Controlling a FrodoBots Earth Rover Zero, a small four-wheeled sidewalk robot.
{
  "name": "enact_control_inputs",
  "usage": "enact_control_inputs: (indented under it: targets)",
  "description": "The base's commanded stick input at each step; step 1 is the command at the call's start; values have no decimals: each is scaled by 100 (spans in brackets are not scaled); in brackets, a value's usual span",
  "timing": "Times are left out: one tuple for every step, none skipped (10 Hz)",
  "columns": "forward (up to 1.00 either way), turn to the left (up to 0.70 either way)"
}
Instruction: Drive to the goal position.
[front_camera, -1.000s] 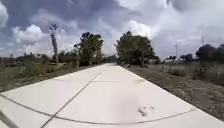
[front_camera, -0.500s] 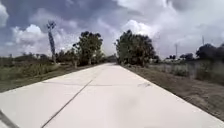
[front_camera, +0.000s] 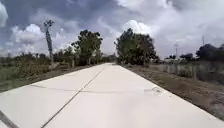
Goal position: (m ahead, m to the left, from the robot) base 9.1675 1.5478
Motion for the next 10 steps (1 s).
enact_control_inputs:
  targets:
    - [85, 0]
    - [85, 0]
    - [85, 0]
    - [85, 0]
    - [85, 0]
    - [85, 0]
    - [85, 0]
    - [85, 0]
    - [85, 0]
    - [85, 0]
